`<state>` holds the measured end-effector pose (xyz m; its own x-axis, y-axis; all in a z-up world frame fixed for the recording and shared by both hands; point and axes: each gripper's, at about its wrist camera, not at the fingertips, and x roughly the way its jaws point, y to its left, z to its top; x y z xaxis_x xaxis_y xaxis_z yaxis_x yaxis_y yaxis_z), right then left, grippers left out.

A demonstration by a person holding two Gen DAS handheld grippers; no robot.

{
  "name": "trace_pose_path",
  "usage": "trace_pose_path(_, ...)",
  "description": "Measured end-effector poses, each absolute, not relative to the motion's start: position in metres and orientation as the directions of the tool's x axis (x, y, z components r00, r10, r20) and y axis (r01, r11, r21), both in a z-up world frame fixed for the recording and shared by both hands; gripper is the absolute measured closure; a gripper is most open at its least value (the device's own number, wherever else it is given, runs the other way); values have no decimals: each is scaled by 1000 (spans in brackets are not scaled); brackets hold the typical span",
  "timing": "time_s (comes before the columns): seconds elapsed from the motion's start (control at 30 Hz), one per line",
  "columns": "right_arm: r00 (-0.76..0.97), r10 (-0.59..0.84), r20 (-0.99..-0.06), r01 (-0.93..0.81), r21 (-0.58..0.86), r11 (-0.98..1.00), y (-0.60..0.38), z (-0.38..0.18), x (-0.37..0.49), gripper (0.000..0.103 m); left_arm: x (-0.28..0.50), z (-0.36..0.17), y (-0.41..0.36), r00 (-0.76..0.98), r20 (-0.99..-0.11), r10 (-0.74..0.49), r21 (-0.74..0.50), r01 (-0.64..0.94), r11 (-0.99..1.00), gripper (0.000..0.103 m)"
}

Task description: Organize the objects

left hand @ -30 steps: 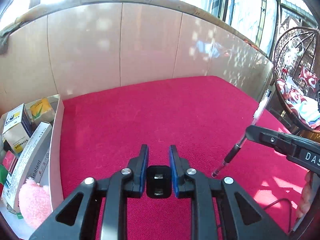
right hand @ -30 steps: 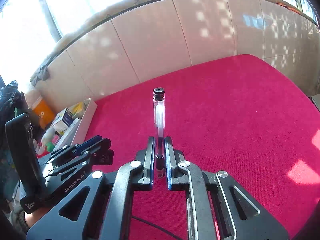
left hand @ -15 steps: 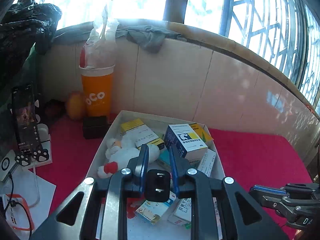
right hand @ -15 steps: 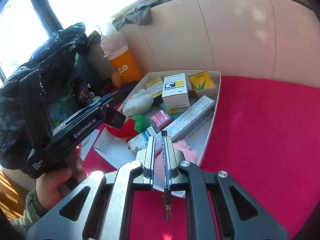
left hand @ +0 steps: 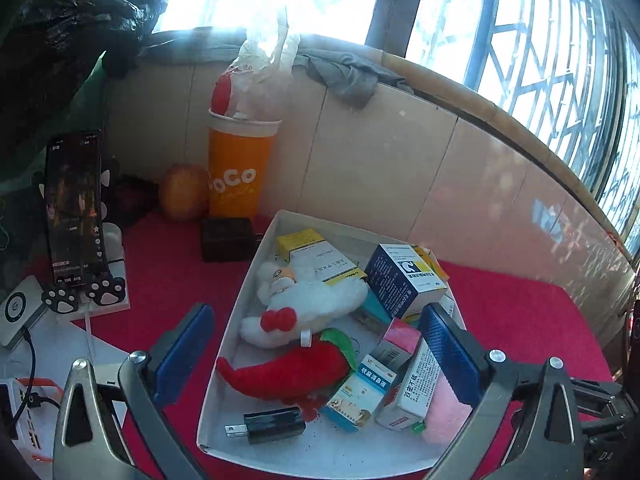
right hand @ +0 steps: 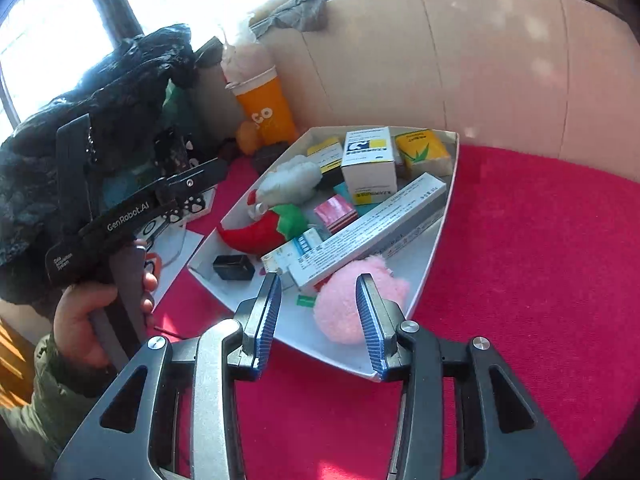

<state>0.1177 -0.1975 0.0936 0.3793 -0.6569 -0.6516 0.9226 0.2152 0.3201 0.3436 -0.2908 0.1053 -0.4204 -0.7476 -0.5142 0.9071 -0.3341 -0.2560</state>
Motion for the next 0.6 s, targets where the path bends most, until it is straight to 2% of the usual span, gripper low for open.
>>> trace_pose_path(0.17, 521, -478, -707, 837, 313, 449, -186, 76, 208, 64, 405, 106, -250, -365, -469, -805, -254, 928, -273, 0)
trace_pose_path(0.3, 479, -353, -804, 831, 285, 477, -189, 34, 265, 64, 441, 92, -232, -320, -462, -827, -277, 938, -208, 0)
trace_pose_path(0.43, 464, -302, -833, 844, 312, 436, -202, 9, 293, 64, 463, 71, -232, -304, -481, -822, -330, 932, -152, 0)
trace_pose_path(0.6, 467, -358, -809, 850, 298, 435, -204, 18, 309, 64, 485, 60, -227, -279, -455, -845, -387, 917, -95, 0)
